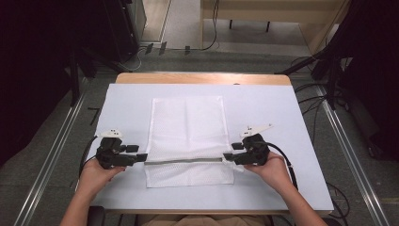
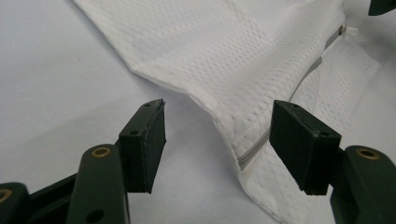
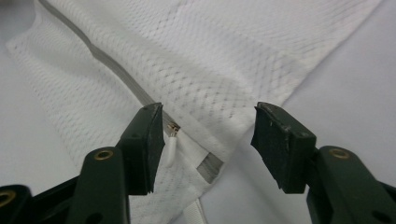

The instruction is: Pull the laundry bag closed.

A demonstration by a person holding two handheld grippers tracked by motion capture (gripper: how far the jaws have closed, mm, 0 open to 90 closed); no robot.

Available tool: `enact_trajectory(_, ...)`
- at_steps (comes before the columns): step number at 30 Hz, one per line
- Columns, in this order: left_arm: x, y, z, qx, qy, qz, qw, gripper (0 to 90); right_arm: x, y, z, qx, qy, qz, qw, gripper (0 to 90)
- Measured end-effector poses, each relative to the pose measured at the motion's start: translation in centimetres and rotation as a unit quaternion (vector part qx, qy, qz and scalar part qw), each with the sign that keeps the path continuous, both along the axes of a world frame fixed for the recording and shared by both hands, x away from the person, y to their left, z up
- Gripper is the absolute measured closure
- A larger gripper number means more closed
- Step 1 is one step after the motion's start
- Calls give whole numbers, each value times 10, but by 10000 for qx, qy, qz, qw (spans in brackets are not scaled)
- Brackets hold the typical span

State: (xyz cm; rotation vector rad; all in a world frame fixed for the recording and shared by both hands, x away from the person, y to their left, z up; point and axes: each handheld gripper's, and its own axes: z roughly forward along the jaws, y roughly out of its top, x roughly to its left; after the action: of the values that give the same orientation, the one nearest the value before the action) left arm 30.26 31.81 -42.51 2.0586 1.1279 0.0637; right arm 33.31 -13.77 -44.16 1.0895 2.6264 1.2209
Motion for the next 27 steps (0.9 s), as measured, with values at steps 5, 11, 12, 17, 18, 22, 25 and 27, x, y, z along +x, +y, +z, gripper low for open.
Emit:
enact_trajectory(5, 0, 4, 1, 36, -132, 239, 9996, 368, 5, -14, 4, 88, -165, -212, 9996, 406)
enact_trajectory(11, 0, 13, 2, 143, -216, 528, 9983, 368, 1, -23, 9, 139, -605, -274, 9977, 357)
enact_trajectory(12, 0, 13, 2, 143, -216, 528, 9983, 367, 1, -25, 9, 143, -634, -306, 9974, 344)
enact_trajectory(17, 0, 21, 3, 63, -322, 716, 9969, 363, 8, -40, 7, 242, -513, -573, 9967, 306)
enact_trajectory(18, 0, 22, 3, 89, -313, 702, 9970, 363, 10, -43, 7, 256, -490, -642, 9964, 302)
enact_trajectory(22, 1, 23, 2, 59, -335, 734, 9967, 363, 14, -50, 4, 150, -645, -878, 9939, 286)
enact_trajectory(25, 3, 28, 1, 57, -310, 828, 9961, 360, 17, -53, 0, 125, -666, -896, 9937, 246)
enact_trajectory(27, 3, 30, 0, 50, -325, 879, 9956, 352, 19, -54, -2, 90, -604, -848, 9945, 196)
